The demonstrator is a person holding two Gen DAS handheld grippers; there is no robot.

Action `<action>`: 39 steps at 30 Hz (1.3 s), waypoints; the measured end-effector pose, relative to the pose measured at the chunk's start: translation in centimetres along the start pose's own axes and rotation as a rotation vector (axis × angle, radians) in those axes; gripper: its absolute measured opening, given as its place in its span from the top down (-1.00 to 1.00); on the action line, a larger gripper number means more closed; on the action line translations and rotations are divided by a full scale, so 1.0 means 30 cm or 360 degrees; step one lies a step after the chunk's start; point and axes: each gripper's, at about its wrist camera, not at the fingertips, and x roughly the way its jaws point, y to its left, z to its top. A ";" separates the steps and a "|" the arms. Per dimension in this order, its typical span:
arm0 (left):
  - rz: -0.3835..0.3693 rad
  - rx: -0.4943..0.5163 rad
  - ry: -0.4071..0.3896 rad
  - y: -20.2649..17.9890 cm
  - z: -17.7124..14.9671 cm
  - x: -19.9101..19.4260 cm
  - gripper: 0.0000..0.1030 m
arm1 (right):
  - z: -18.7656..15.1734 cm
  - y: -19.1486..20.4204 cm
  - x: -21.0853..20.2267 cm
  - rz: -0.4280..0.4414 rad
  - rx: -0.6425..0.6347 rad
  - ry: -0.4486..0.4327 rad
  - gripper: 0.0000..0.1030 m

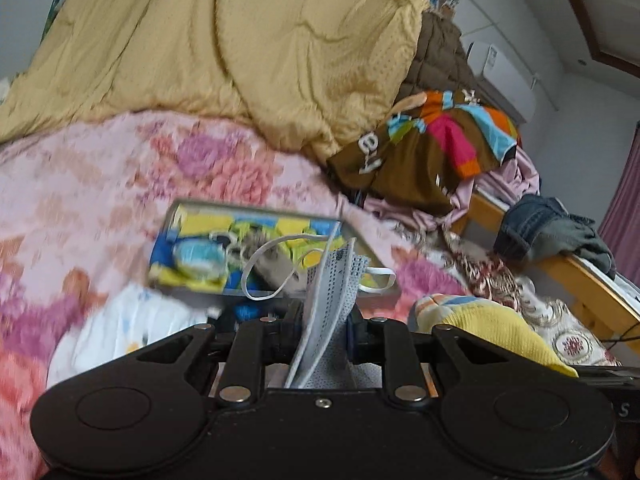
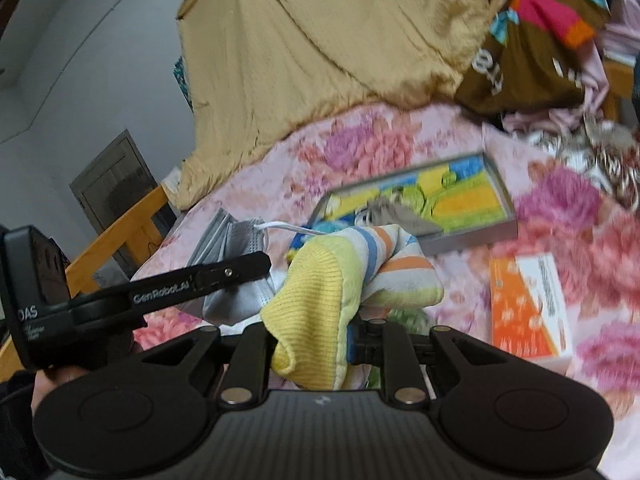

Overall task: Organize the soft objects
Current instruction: 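Carry the masks and sock to the frog tray and lower them in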

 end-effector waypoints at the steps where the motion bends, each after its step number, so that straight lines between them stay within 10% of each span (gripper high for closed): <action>1: 0.0000 0.0011 -0.0015 0.003 0.006 0.013 0.57 | 0.007 0.000 0.006 -0.0004 -0.0011 -0.0020 0.60; 16: 0.0067 0.0023 -0.0059 0.135 0.087 0.238 0.56 | 0.153 -0.065 0.243 -0.0127 -0.0155 -0.0237 0.61; 39: 0.0284 -0.0118 0.0049 0.459 0.166 0.577 0.53 | 0.281 -0.057 0.747 -0.0079 -0.0245 0.0010 0.60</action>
